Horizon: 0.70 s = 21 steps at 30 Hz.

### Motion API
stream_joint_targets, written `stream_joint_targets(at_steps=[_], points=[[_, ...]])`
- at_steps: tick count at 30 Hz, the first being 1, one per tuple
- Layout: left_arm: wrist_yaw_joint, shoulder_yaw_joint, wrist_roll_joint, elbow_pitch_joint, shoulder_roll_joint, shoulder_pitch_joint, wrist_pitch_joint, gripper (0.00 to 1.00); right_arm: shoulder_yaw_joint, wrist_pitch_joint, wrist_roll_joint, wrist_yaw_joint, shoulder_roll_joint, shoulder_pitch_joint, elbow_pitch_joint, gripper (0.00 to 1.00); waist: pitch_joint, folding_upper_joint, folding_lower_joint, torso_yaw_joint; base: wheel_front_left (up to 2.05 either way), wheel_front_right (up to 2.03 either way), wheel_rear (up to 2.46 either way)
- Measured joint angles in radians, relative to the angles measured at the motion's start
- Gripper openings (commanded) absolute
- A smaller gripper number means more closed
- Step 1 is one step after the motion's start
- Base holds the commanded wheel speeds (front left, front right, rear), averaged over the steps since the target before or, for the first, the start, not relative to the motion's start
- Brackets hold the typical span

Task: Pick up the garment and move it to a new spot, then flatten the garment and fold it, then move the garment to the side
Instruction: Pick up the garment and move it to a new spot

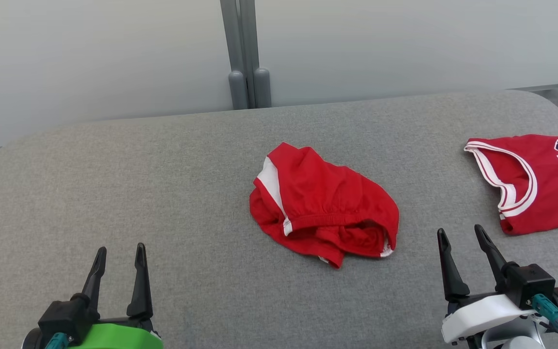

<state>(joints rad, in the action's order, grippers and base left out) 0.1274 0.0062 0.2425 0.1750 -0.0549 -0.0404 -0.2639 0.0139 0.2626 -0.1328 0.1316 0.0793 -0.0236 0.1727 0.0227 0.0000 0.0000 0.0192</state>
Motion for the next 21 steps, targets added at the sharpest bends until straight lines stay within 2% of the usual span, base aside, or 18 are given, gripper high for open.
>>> stream_joint_targets(at_steps=[21], points=[[0.001,-0.016,0.003,0.013,0.003,-0.004,0.0,1.0,0.007,0.0,0.011,0.0,-0.008,-0.004,-0.012,1.0,-0.004,0.0,0.0,0.008,0.0,0.0,0.0]])
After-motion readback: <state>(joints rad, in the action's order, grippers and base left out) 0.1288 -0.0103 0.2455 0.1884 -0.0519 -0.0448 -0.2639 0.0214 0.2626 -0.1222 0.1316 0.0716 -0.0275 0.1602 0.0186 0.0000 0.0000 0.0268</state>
